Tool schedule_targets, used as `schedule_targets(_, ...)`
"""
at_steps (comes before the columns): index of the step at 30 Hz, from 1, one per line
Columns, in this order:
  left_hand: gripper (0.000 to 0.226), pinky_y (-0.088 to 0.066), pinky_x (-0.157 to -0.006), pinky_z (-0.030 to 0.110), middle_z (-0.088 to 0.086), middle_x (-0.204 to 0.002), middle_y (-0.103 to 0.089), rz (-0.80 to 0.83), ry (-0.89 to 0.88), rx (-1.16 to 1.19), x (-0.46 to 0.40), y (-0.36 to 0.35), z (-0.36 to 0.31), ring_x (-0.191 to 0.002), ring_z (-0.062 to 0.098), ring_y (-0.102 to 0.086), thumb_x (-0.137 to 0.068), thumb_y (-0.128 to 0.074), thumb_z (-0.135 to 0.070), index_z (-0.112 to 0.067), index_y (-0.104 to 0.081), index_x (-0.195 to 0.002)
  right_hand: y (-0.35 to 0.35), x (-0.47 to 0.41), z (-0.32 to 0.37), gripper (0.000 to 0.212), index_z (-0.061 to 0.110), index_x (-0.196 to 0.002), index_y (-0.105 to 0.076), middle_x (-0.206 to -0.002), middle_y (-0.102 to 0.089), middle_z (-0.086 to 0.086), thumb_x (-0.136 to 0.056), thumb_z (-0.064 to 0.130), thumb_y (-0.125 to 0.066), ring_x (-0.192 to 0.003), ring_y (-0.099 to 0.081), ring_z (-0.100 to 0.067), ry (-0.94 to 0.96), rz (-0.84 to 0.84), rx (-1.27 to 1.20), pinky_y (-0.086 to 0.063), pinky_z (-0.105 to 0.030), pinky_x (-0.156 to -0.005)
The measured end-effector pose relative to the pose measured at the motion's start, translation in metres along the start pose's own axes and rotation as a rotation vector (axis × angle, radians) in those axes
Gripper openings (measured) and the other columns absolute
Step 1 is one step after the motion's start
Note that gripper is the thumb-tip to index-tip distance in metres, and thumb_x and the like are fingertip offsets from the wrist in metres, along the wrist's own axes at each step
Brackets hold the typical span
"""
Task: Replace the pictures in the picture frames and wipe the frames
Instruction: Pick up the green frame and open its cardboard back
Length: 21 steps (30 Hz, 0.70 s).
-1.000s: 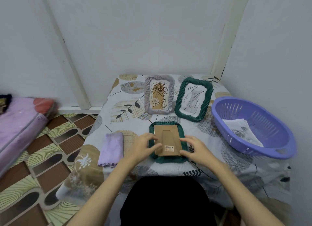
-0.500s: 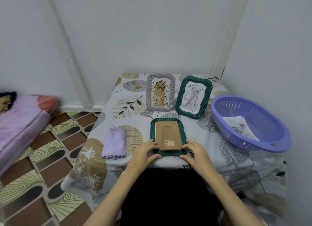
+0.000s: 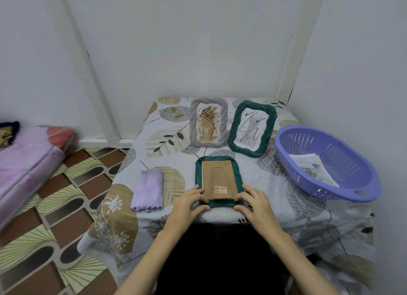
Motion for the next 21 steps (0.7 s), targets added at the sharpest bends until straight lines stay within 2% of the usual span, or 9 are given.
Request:
schedule_targets(3,0.042,-0.039,-0.098,0.016,-0.007,-0.11,-0.064,-0.034,0.024,0.048,-0.001,0.005,-0.005,-0.112,0.007,-0.055,-0.074,-0.065,-0.049,-0.016,-0.068,-0.098,0.008,-0.003,0.003,0.052,0.021,-0.087,-0.069,-0.117,-0.063,-0.006,-0.068,0.062,-0.044,-0.118,-0.048,-0.025,0.005,-0.047,-0.016,-0.024,-0.023,-0.098)
schedule_targets(5,0.046,-0.041,-0.097,0.023,-0.007,-0.112,-0.062,-0.107,0.089,0.086,-0.009,0.008,-0.01,-0.108,0.008,-0.055,-0.081,-0.053,-0.053,-0.015,-0.064,-0.105,0.015,-0.01,0.008,0.056,0.022,-0.088,-0.069,-0.116,-0.062,-0.004,-0.07,0.066,-0.039,-0.119,-0.045,-0.023,-0.022,-0.116,-0.038,-0.025,-0.026,-0.1)
schedule_targets(7,0.036,-0.034,-0.106,0.031,-0.001,-0.127,-0.055,-0.127,0.175,0.046,-0.022,0.006,-0.01,-0.122,0.012,-0.047,-0.091,-0.05,-0.042,-0.015,-0.064,-0.109,0.015,-0.021,0.013,0.064,0.022,-0.09,-0.069,-0.121,-0.058,-0.005,-0.071,0.07,-0.031,-0.124,-0.04,-0.022,-0.082,-0.125,-0.059,-0.028,-0.034,-0.105)
schedule_targets(9,0.034,-0.022,-0.114,0.034,0.004,-0.142,-0.043,-0.075,0.25,-0.032,-0.033,-0.001,-0.009,-0.136,0.018,-0.03,-0.091,-0.05,-0.04,-0.016,-0.065,-0.11,0.009,-0.031,0.019,0.068,0.022,-0.093,-0.07,-0.129,-0.053,-0.005,-0.072,0.071,-0.028,-0.129,-0.034,-0.02,-0.129,-0.081,-0.066,-0.027,-0.036,-0.107)
schedule_targets(11,0.032,-0.014,-0.116,0.034,0.005,-0.147,-0.036,-0.041,0.292,-0.041,-0.038,-0.008,-0.007,-0.143,0.02,-0.017,-0.087,-0.058,-0.04,-0.017,-0.067,-0.107,0.002,-0.038,0.024,0.052,0.02,-0.093,-0.071,-0.136,-0.048,-0.008,-0.076,0.063,-0.047,-0.133,-0.031,-0.023,-0.178,-0.049,-0.1,-0.025,-0.036,-0.11)
schedule_targets(13,0.028,-0.012,-0.115,0.031,0.006,-0.148,-0.034,-0.073,0.295,-0.005,-0.037,-0.011,-0.007,-0.144,0.02,-0.012,-0.081,-0.067,-0.035,-0.016,-0.069,-0.1,-0.001,-0.04,0.026,0.029,0.016,-0.091,-0.072,-0.138,-0.046,-0.012,-0.078,0.042,-0.067,-0.133,-0.032,-0.025,-0.208,-0.083,-0.164,-0.024,-0.035,-0.111)
schedule_targets(16,0.024,-0.011,-0.114,0.03,0.007,-0.15,-0.03,-0.132,0.286,0.095,-0.034,-0.011,-0.011,-0.145,0.019,-0.008,-0.077,-0.073,-0.029,-0.014,-0.069,-0.095,0.001,-0.037,0.028,0.021,0.011,-0.088,-0.071,-0.13,-0.051,-0.016,-0.075,0.026,-0.074,-0.13,-0.037,-0.023,-0.226,-0.129,-0.276,-0.027,-0.029,-0.107)
schedule_targets(18,0.022,-0.011,-0.113,0.029,0.006,-0.151,-0.028,-0.153,0.28,0.147,-0.032,-0.008,-0.015,-0.145,0.018,-0.007,-0.075,-0.075,-0.027,-0.017,-0.068,-0.094,0.005,-0.033,0.029,0.018,0.01,-0.086,-0.07,-0.123,-0.055,-0.016,-0.074,0.022,-0.075,-0.128,-0.041,-0.022,-0.229,-0.161,-0.325,-0.029,-0.026,-0.101)
schedule_targets(21,0.018,-0.012,-0.109,0.025,0.003,-0.15,-0.03,-0.147,0.269,0.216,-0.033,-0.005,-0.023,-0.144,0.016,-0.01,-0.073,-0.076,-0.025,-0.026,-0.063,-0.086,0.01,-0.032,0.031,0.014,0.017,-0.079,-0.065,-0.116,-0.061,-0.011,-0.072,0.021,-0.077,-0.123,-0.048,-0.02,-0.226,-0.184,-0.384,-0.036,-0.028,-0.098)
Point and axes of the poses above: each hand's wrist, its own x-axis away from the middle knuckle, its own y-axis out of the back of the hand, z = x × y, the point moved 5 cm from there along -x, towards the middle knuckle
